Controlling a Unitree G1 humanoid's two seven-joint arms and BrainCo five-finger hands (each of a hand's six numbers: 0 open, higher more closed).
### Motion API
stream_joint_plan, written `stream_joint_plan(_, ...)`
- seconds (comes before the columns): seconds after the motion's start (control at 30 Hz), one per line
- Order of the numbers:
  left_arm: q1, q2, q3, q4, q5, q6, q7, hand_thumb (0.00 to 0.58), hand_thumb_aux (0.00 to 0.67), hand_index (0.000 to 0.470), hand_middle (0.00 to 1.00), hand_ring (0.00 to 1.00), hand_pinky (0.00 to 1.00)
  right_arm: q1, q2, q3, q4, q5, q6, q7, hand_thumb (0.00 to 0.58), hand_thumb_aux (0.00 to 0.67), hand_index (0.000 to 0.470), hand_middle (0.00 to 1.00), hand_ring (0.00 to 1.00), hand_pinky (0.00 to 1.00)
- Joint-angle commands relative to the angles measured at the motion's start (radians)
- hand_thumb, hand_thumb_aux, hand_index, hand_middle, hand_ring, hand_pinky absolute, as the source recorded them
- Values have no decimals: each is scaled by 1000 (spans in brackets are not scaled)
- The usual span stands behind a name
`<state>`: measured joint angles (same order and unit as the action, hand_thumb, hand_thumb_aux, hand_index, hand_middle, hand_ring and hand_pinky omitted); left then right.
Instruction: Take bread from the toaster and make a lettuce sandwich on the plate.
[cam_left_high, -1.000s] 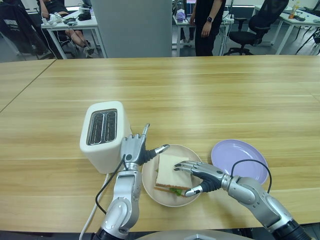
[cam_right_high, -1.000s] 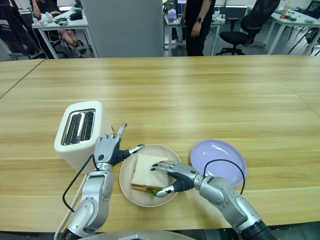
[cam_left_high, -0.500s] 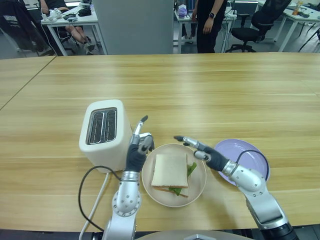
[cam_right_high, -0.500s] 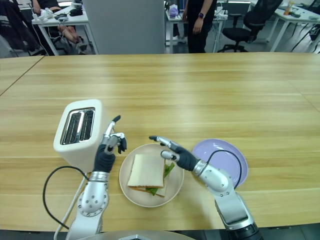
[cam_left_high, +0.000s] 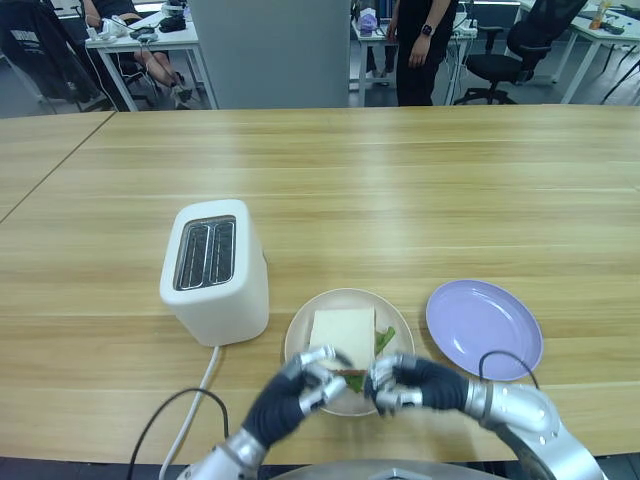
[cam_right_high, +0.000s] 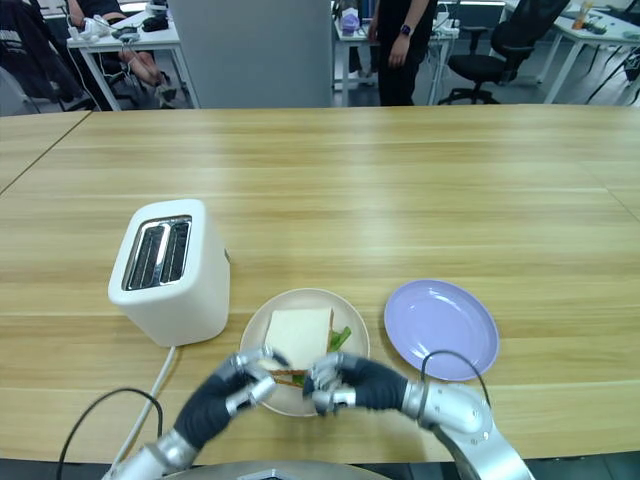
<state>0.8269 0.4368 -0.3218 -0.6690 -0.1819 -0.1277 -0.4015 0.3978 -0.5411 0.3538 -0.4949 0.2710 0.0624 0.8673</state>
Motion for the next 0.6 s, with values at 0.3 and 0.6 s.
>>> stream_joint_plan(0.3, -125, -19, -12, 238, 80, 126, 6, 580, 670, 460, 1000, 1000, 1000, -17, 28, 60, 125, -113, -17, -67, 580, 670, 460, 1000, 1000, 1000)
stream_joint_plan(0.6, -259, -132, -36, 341, 125, 173, 57, 580, 670, 460, 1000, 1000, 1000, -71, 86, 81, 229, -218, 11, -172, 580, 670, 460, 1000, 1000, 1000)
